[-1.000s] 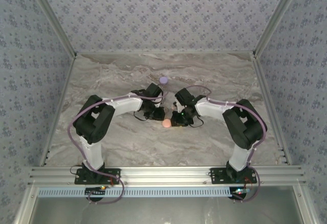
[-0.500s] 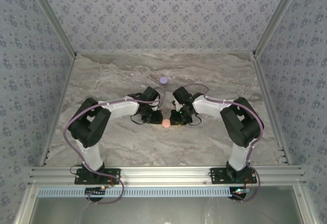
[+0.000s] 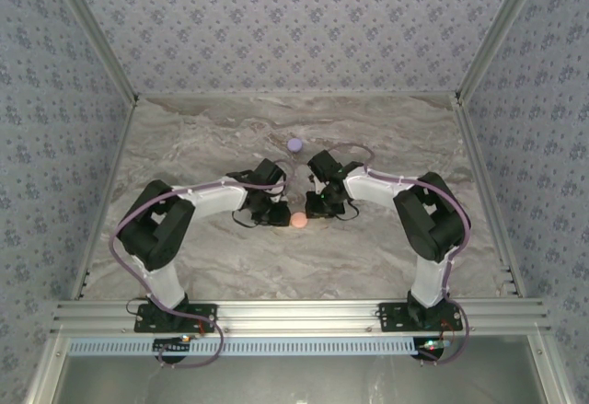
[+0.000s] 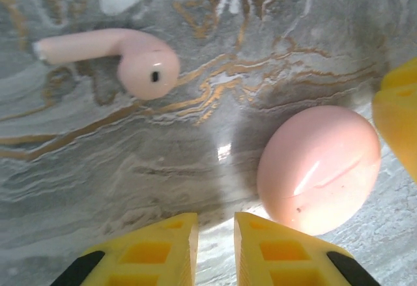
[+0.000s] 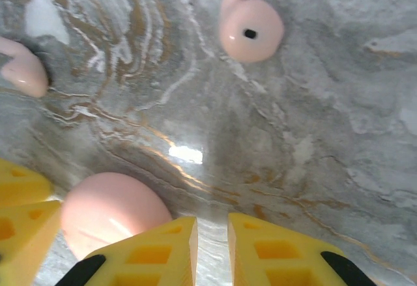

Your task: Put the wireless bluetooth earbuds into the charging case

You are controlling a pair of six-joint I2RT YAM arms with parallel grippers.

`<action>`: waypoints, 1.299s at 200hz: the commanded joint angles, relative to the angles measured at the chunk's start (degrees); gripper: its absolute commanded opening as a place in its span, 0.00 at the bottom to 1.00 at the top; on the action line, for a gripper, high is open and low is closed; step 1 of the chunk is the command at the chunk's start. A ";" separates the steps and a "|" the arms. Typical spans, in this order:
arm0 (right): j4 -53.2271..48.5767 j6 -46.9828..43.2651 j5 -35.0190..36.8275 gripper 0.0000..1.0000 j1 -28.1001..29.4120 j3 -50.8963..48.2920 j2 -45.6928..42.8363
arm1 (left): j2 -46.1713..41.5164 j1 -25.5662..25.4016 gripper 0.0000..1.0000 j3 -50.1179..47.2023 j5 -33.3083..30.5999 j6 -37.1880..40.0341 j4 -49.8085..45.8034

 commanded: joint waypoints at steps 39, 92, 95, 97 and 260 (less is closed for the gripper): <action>-2.70 -2.91 0.73 0.26 -2.87 -1.37 -6.63 | -10.18 0.93 0.27 -4.99 -6.97 -4.37 1.56; 5.01 -3.09 -11.24 0.34 -4.32 -3.95 -8.03 | -16.72 5.46 0.38 -16.80 4.86 -14.05 21.05; 5.19 -3.05 -11.57 0.34 -4.32 -3.96 -7.82 | -16.70 5.63 0.38 -17.29 5.62 -14.39 22.14; 5.34 -2.98 -11.75 0.34 -4.32 -4.00 -7.67 | -16.68 5.73 0.38 -17.60 6.13 -14.63 22.70; 9.38 -0.13 -16.62 0.26 -4.21 -5.70 -0.93 | -6.54 3.59 0.44 -18.93 13.97 -18.14 32.93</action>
